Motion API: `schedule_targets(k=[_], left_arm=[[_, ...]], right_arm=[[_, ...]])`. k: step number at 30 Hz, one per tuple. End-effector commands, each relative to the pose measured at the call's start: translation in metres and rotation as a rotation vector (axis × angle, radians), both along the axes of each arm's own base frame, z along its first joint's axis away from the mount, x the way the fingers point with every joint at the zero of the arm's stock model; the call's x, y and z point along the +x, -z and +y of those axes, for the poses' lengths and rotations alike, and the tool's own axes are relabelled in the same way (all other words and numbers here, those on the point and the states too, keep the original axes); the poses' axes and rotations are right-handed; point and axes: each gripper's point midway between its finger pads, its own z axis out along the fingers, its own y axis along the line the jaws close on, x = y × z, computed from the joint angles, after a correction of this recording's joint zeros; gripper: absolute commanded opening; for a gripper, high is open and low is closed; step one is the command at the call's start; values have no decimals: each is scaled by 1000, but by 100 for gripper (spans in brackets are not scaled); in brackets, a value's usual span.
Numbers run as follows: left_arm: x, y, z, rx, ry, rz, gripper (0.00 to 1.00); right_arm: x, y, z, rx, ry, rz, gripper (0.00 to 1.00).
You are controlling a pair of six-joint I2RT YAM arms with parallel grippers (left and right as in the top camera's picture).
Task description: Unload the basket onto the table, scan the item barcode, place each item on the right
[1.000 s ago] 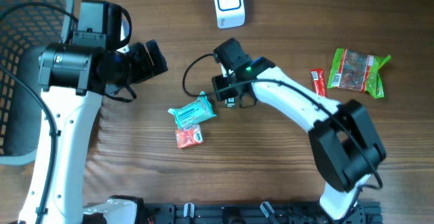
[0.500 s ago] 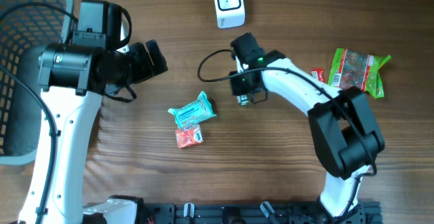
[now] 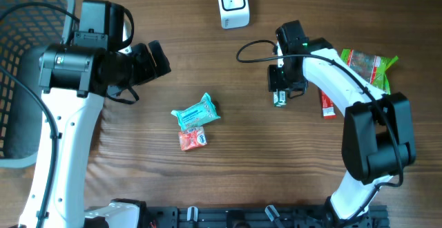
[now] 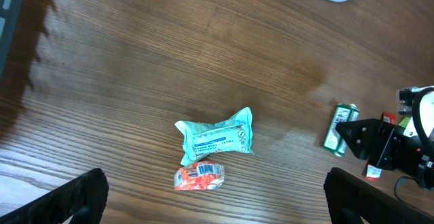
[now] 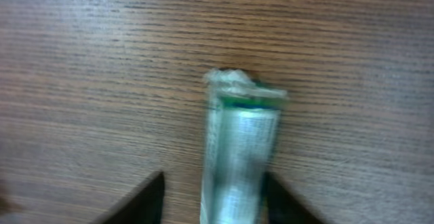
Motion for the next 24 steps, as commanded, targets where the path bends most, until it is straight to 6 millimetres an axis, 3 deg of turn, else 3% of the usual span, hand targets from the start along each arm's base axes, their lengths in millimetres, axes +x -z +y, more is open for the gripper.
schedule_targets(k=[1, 5, 9, 11, 12, 16, 24], left_arm=[[1, -2, 4, 8, -11, -6, 100], [1, -2, 4, 8, -11, -6, 100], [1, -2, 4, 8, -11, -6, 100], [1, -2, 4, 8, -11, -6, 100], [1, -2, 4, 8, -11, -6, 100], [1, -2, 4, 8, -11, -6, 100], [1, -2, 4, 8, -11, -6, 100]], right_arm=[[0, -7, 0, -10, -46, -22, 59], [4, -18, -9, 4, -45, -44, 52], [0, -45, -2, 157, -76, -61, 46], [-6, -54, -14, 149, -44, -54, 45], [-9, -53, -23, 114, -28, -42, 44], [-22, -40, -46, 18, 8, 16, 4], [-57, 2, -37, 64, 90, 117, 4]])
